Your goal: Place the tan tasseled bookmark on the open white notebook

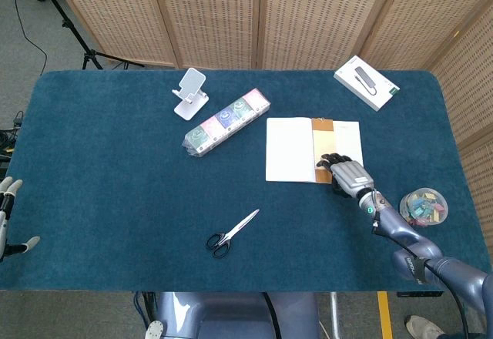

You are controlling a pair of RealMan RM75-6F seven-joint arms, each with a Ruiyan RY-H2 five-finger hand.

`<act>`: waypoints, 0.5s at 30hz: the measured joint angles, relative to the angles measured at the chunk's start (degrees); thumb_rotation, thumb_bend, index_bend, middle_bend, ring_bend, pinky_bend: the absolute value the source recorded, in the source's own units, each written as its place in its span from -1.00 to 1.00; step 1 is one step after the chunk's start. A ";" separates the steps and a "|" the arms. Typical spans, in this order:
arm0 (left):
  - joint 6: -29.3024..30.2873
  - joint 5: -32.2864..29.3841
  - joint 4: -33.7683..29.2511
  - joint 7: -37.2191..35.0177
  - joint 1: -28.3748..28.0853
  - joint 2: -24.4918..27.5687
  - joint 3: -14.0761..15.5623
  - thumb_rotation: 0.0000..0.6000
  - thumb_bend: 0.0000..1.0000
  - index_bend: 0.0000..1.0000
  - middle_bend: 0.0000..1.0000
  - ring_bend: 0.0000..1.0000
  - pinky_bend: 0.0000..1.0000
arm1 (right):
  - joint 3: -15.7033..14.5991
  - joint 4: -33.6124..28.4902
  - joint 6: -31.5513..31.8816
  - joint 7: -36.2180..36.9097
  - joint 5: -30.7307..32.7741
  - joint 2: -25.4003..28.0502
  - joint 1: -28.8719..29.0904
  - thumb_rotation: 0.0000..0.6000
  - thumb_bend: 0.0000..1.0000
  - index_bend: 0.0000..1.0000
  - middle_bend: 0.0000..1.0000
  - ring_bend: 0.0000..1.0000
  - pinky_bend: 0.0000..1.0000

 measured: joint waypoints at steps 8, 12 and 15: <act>-0.03 0.15 -0.13 0.06 -0.01 0.06 0.08 1.00 -1.00 -1.00 -1.00 -1.00 -1.00 | 1.49 -2.24 4.40 5.66 -3.61 2.54 -0.26 1.00 0.18 -0.84 -1.00 -1.00 -0.79; 0.17 0.65 -0.16 -0.12 0.11 0.12 0.26 1.00 -1.00 -1.00 -1.00 -1.00 -1.00 | 2.18 -4.71 8.05 5.80 -4.83 4.49 -0.92 1.00 -0.69 -0.88 -1.00 -1.00 -0.93; 0.61 1.28 -0.02 -0.46 0.34 0.15 0.46 1.00 -1.00 -1.00 -1.00 -1.00 -1.00 | 2.49 -7.43 12.46 4.40 -5.72 6.36 -2.25 1.00 -0.98 -0.92 -1.00 -1.00 -1.00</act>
